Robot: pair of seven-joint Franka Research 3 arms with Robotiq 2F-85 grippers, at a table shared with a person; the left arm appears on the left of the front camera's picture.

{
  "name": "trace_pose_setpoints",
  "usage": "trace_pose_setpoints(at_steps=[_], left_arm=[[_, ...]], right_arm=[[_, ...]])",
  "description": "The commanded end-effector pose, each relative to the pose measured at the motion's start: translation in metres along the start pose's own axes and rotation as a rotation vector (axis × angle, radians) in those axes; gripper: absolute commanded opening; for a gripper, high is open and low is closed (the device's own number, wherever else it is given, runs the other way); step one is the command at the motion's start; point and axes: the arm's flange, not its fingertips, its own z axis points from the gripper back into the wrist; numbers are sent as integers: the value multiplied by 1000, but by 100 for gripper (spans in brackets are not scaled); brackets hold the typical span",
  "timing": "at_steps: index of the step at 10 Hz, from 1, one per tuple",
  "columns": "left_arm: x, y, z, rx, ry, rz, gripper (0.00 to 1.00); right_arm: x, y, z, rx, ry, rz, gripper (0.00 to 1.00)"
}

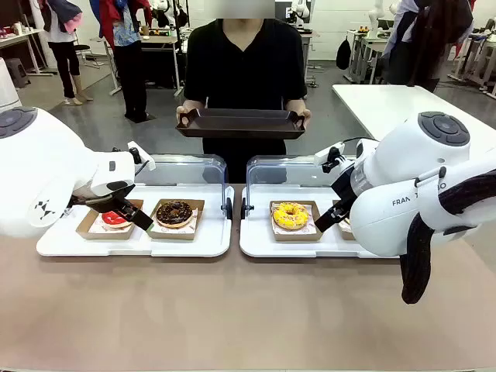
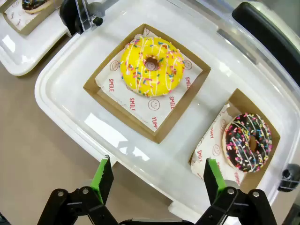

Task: Provide the desired donut to the person.
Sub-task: Pick up and lift the Paper togo box containing the Donut pointed at by the person.

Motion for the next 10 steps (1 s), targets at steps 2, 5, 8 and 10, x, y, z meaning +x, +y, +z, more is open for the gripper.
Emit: trace_pose_setpoints(at_steps=[2,5,8,10], left_arm=[[0,0,0,0,0,0,100],[0,0,0,0,0,0,100],[-1,3,2,15,21,-3,100],[24,14,46,95,33,-17,100]], right_arm=[[0,0,0,0,0,0,100],[0,0,0,0,0,0,100],[0,0,0,0,0,0,100],[21,-3,48,27,49,11,100]])
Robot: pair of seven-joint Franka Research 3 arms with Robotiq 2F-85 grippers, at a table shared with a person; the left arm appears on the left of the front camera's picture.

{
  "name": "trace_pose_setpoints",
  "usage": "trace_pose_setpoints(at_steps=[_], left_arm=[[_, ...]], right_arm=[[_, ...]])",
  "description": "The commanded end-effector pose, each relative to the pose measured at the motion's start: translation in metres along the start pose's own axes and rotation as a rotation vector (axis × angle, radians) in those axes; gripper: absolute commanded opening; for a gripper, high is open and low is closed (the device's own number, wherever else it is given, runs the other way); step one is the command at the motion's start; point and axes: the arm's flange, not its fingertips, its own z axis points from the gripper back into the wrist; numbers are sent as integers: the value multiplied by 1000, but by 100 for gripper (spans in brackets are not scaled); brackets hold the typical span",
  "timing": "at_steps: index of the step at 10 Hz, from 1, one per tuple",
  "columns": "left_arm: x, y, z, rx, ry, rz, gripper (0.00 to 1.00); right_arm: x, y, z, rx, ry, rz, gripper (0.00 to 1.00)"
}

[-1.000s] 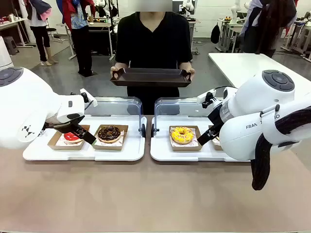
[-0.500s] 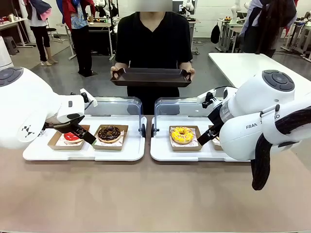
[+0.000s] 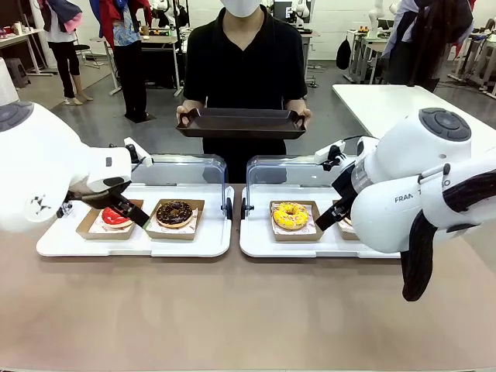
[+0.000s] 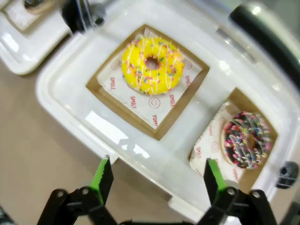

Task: Provide the desired donut to the person.
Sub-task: Pick up and lift the Paper togo box containing the Donut pointed at by the person.

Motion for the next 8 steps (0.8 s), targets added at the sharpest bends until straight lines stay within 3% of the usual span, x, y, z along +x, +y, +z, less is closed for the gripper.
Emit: trace_pose_setpoints(at_steps=[1,5,7,8], left_arm=[[36,13,59,63,41,-39,100],[88,54,150,-26,37,-42,100],[89,61,168,-43,50,-26,100],[90,52,164,7,31,-30,100]], right_arm=[[30,-8,62,34,40,11,100],[83,-32,169,19,81,-6,100],[88,-30,193,-22,75,-2,100],[83,-30,187,16,62,-12,100]])
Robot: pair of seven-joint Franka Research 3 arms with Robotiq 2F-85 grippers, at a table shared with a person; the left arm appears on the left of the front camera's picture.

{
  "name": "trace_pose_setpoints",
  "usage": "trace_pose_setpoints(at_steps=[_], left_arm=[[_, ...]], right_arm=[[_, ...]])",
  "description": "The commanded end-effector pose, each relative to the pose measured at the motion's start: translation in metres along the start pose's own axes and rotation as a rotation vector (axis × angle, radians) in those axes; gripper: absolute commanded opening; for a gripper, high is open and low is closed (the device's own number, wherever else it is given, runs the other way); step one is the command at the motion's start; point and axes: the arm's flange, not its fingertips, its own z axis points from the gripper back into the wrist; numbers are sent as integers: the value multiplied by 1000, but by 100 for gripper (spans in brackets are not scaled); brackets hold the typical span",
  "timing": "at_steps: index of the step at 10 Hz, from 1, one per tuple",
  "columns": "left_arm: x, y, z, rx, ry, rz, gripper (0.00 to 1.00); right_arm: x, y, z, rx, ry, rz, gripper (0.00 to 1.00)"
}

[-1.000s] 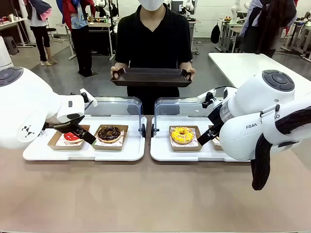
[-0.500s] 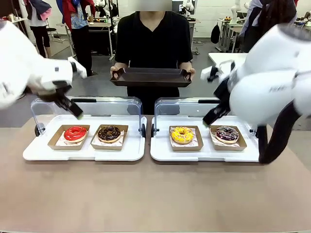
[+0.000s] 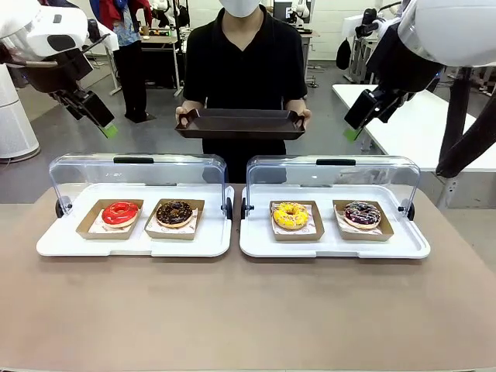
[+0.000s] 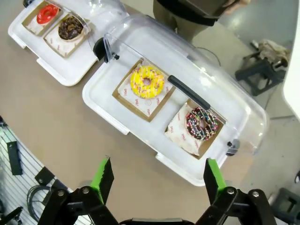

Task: Provide the desired donut to the person.
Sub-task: Pick up and lift the Paper togo box containing the Donut pointed at by the person.

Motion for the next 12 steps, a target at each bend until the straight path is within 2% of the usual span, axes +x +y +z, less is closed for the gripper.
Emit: trace_pose_setpoints(at_steps=[1,4,5,6,7,8,9,12], left_arm=[[-3,-6,-10,17,-7,-3,100],[-1,-4,-5,0,3,-6,100],[-16,10,0,-196,-29,-62,100],[-27,33,15,-387,-120,-105,100],[-40,56,19,-561,-187,-157,100],[-50,72,20,-676,-232,-223,100],[-57,92,20,-782,-272,-249,100],[-83,153,6,-809,-351,-252,100]], right_arm=[[-7,2,-14,6,5,1,100],[-3,1,-7,4,13,0,100],[-14,-8,-1,226,-23,61,100],[-27,-37,13,422,-114,94,100],[-41,-58,22,563,-172,138,100],[-53,-78,25,687,-227,177,100],[-61,-99,21,752,-274,184,100],[-87,-157,6,867,-408,201,100]])
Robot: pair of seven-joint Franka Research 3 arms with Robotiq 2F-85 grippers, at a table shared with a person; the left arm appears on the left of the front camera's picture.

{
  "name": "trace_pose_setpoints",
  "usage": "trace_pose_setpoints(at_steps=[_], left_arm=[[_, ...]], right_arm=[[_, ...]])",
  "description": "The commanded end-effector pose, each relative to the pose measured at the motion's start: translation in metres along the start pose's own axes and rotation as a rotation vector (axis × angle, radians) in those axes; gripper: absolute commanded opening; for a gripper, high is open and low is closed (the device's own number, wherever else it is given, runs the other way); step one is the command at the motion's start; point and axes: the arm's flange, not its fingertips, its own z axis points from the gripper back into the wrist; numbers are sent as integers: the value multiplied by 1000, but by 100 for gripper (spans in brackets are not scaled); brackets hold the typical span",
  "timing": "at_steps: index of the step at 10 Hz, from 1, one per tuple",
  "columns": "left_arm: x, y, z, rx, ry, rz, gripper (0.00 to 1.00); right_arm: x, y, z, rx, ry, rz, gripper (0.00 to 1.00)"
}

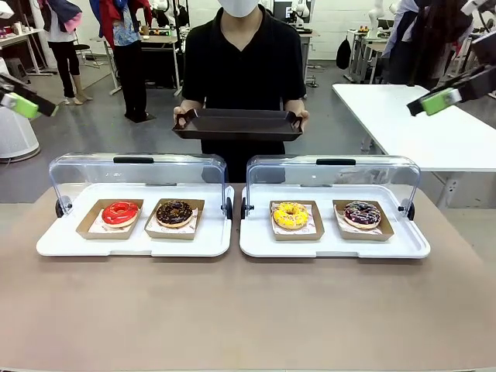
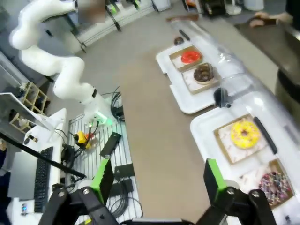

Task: Provide the desired donut to the person.
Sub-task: Pick up and lift the Paper togo box containing the Donut pointed at by the person.

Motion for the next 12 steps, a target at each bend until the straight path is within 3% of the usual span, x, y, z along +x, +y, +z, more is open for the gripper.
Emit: trace_pose_setpoints(at_steps=[1,2,4,6,12], left_arm=[[-9,38,21,14,15,31,100],[-19,47,32,17,10,39,100],[-33,50,44,47,-5,59,100],[-47,48,52,89,-5,79,100],[-70,26,72,176,-20,110,100]], right_arm=[[-7,-33,17,88,-17,27,100],[-22,-42,29,85,-31,69,100],[-42,-47,46,-57,-101,135,100],[-59,-44,60,-155,-83,139,100],[-98,-24,93,-218,-96,79,100]])
